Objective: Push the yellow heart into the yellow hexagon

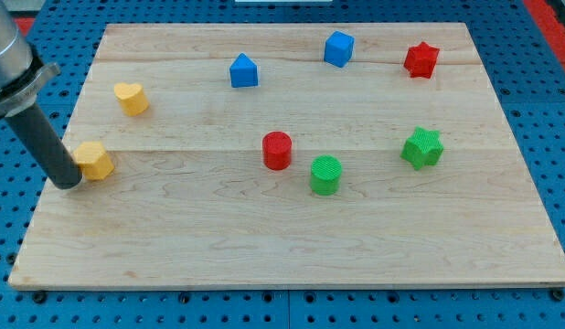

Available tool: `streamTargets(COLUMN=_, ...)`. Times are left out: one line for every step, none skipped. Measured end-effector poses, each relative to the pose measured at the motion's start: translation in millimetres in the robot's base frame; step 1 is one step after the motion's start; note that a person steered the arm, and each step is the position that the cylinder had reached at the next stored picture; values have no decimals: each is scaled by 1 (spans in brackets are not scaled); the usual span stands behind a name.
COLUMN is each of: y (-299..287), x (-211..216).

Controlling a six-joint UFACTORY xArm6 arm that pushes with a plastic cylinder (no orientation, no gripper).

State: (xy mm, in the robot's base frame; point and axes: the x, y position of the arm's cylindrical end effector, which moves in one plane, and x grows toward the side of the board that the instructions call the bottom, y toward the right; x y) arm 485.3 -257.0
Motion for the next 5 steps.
streamTargets(y=1, x=-22)
streamTargets(y=1, x=-24)
streamTargets(y=35, x=20)
streamTargets(y=100, x=2)
streamTargets(y=138, x=-44)
